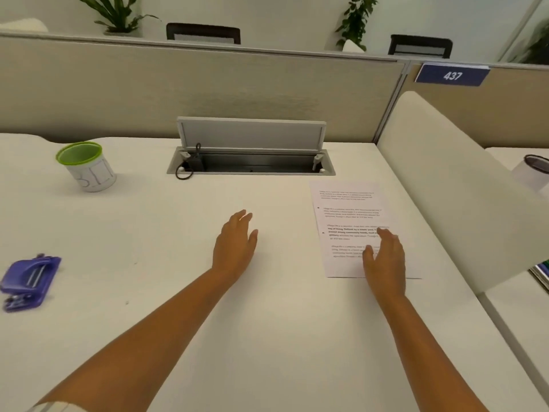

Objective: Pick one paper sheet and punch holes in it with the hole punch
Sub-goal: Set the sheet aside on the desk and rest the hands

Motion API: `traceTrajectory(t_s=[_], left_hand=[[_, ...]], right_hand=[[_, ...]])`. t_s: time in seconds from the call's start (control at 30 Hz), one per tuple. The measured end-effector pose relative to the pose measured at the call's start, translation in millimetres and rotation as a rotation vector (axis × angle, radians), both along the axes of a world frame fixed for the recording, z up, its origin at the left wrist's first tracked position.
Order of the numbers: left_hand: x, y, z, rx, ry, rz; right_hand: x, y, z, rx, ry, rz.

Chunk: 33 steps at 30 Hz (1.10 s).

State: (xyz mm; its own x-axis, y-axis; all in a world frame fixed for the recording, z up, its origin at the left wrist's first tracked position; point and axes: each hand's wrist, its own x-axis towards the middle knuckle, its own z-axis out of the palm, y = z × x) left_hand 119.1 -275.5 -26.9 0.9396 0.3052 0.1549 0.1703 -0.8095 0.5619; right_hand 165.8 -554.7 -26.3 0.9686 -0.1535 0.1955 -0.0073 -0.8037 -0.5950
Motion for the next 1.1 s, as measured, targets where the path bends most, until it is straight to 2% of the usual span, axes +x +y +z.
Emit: traceTrajectory(t_s=[0.1,0.2,0.33,0.47,0.8,0.87,1.0,1.1], left_hand=[[-23,35,5,0.187,-0.026,-0.012],[-48,72,8,0.280,-0.024,0.013],[-74,114,13,0.296,-0.034,0.086],[-102,160,14,0.283,-0.007,0.187],[-160,216,-27,0.041,0.153,0.237],[-168,223,-35,0.070,0.208,0.219],[-178,236,-48,0.273,0.262,0.168],[-176,237,-49,0.313,0.287,0.164]], right_hand=[[-6,40,-1,-0.063,0.007,0.081],[-12,84,-1,-0.167,0.025,0.185],[-14,130,1,-0.254,0.054,0.304],[-21,179,9,-0.253,0.039,0.405],[-61,271,-4,-0.288,0.083,0.624],[-68,282,-12,-0.293,0.105,0.676],[-84,295,-32,-0.386,0.172,0.803],[-91,299,-42,-0.458,0.154,0.824]])
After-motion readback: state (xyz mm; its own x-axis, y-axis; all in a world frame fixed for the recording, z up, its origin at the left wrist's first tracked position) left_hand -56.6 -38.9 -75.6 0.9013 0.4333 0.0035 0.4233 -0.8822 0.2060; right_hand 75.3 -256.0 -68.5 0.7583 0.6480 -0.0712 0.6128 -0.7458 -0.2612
